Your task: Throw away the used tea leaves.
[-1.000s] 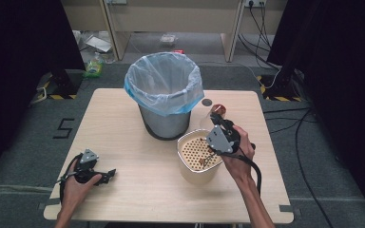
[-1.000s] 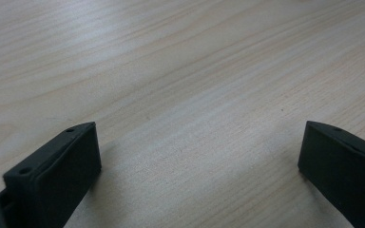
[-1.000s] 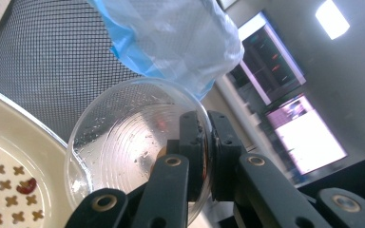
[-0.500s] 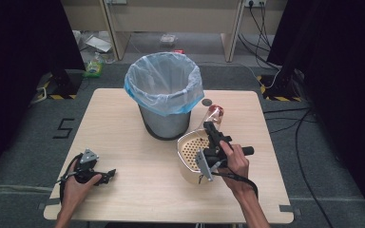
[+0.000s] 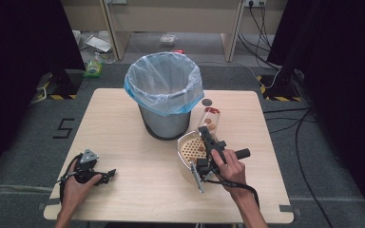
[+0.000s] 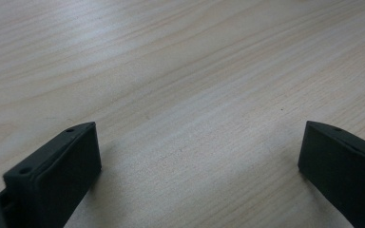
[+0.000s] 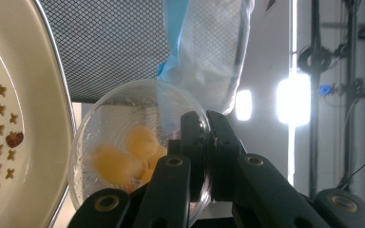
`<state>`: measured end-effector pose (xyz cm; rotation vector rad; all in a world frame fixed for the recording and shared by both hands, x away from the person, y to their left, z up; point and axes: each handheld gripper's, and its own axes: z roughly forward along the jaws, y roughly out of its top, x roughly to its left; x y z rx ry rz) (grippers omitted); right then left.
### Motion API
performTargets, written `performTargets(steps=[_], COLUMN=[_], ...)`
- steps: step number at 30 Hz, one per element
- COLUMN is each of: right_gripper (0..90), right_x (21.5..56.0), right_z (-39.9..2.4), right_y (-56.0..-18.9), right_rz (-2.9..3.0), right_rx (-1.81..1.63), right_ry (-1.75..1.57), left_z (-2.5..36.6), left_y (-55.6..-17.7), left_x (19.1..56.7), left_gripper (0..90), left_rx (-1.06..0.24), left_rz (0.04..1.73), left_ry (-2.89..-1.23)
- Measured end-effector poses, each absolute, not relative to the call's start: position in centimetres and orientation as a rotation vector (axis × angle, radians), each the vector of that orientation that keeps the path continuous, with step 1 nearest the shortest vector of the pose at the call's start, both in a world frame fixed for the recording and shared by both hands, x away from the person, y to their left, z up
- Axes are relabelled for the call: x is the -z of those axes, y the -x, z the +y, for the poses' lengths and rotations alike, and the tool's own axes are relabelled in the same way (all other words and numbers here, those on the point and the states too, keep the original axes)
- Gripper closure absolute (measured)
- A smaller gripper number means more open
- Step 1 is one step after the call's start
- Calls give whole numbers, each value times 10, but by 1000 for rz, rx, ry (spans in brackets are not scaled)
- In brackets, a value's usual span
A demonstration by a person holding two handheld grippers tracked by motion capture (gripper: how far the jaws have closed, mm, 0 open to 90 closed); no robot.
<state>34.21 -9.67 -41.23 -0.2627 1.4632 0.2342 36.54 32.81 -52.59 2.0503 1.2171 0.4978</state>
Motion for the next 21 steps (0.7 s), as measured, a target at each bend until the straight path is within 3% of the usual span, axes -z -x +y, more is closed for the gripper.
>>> performTargets(steps=[21], right_gripper=[874], right_x=[399], right_z=[-107], right_y=[-341], right_rz=[1453], right_rx=[-329], right_ry=[176], left_z=[328], left_y=[-365], left_x=[526], left_gripper=[0], left_rx=[-498], left_rz=[1218], left_ry=[-2051])
